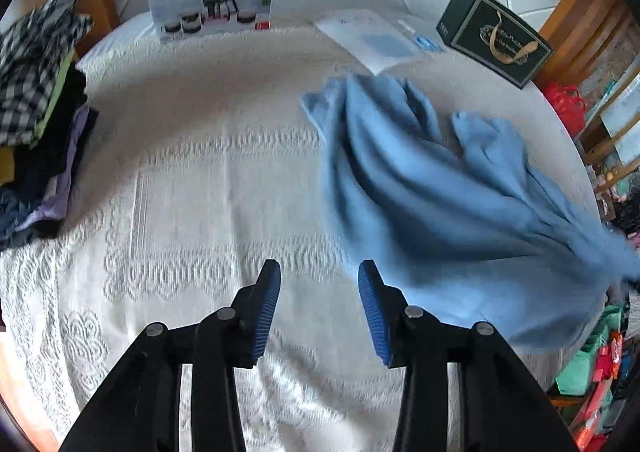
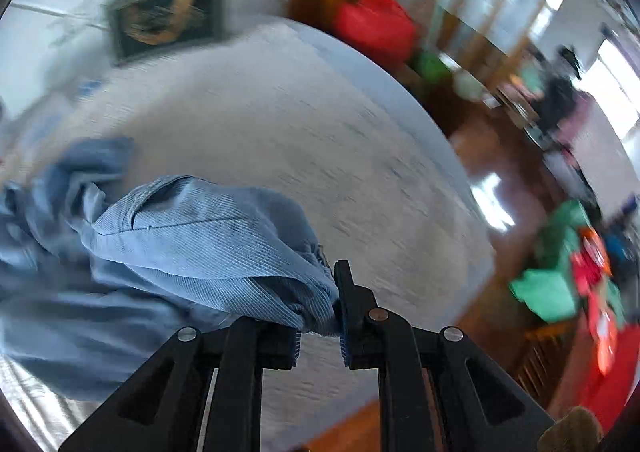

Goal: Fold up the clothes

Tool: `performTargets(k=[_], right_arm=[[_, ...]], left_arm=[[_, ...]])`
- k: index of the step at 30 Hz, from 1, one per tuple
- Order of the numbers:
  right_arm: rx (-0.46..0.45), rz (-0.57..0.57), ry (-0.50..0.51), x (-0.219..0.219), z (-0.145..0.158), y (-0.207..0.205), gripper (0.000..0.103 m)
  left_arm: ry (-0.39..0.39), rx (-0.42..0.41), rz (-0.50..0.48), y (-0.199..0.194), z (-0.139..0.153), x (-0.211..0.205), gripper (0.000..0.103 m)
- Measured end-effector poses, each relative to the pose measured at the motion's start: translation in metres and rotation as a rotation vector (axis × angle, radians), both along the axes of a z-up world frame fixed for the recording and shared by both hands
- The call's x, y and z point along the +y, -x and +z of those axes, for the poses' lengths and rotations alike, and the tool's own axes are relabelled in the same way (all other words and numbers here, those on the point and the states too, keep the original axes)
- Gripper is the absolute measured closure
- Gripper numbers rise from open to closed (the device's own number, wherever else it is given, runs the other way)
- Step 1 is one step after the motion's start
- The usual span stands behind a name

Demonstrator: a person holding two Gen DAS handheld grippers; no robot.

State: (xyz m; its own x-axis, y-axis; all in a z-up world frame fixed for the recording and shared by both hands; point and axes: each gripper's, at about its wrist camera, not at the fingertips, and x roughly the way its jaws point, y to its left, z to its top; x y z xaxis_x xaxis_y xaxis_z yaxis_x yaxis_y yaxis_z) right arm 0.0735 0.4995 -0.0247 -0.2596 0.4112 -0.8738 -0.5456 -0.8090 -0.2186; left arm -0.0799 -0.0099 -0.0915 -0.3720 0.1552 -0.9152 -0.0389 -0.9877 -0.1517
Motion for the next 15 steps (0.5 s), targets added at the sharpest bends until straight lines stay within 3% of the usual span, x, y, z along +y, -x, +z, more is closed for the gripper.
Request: performTargets(k=[4,9,10,12,13,15], right_arm=[[-0.033,-0.065,-0.005,0.045,-0.017,-0.012,0.089],[-0.062,-0.070,0.004,0.076,-0.035,0.004,0.083],[-0.060,-0.061,0.025,0.077,-0.038,0.007,0.074],[-0.051,-0.055,0.081,0.077,-0.043,0.006,0.043],[-0.037,-0.054,0.104,0.076,-0.044,0.004,0.021],[-0.004,-0.051,0.158,0.075,-0.046,-0.002,0.016]], left_arm=[[0.006,0.000,0.038,0.042,-0.013,0.007,0.062],[0.018,-0.002,0.022,0.090,-0.029,0.036,0.061],[0.030,-0.005,0.014,0.099,-0.034,0.043,0.061],[0.049,-0.023,0.007,0.112,-0.044,0.052,0.061],[0.051,-0.034,0.003,0.118,-0.050,0.057,0.061],[0.065,-0.041,-0.008,0.126,-0.060,0.067,0.061]])
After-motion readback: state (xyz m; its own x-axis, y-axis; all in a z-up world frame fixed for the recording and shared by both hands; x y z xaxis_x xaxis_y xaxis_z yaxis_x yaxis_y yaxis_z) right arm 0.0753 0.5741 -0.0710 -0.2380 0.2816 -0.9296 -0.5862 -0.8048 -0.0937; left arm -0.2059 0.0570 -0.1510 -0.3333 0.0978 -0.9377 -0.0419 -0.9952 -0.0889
